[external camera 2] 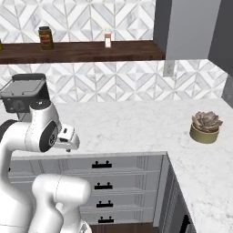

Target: Take a straw from the drawer in front and place it inside the glass cup on the dining counter.

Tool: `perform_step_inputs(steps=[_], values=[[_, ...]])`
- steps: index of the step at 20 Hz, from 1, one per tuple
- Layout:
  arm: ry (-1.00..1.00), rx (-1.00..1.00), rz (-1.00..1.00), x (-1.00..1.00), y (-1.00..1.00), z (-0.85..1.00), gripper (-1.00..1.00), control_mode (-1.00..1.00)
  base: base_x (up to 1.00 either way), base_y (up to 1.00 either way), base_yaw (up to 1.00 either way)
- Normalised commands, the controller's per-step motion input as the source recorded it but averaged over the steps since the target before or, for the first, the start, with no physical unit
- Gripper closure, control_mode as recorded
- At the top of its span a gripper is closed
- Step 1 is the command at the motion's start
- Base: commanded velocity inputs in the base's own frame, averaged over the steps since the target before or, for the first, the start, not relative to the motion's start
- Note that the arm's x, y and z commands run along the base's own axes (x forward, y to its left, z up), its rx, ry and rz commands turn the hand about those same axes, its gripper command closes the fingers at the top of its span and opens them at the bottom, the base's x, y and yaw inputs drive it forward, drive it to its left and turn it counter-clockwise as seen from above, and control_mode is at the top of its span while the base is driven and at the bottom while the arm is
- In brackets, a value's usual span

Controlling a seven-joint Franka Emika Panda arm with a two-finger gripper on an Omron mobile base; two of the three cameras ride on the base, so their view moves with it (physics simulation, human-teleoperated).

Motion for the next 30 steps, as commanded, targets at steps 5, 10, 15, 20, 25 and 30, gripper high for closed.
perform_step_inputs(steps=[5, 10, 15, 20, 25, 30], values=[[0.00, 0.00, 0.00, 0.00, 0.00, 0.00, -1.00, 1.00, -0.60, 0.34, -0.31], [0.00, 0.00, 0.00, 0.00, 0.00, 0.00, -1.00, 1.00, -0.70, 0.24, -0.30], [0.00, 0.00, 0.00, 0.00, 0.00, 0.00, -1.00, 1.00, -0.76, 0.11, -0.27], [0.00, 0.00, 0.00, 0.00, 0.00, 0.00, -1.00, 1.00, -0.78, 0.02, -0.22], [0.00, 0.00, -0.02, -0.15, 0.01, 0.00, -1.00, -1.00, -0.38, 0.06, -0.11], [0.00, 0.00, -0.01, 0.43, 0.02, 0.00, -1.00, -1.00, 0.00, 0.00, 0.00]])
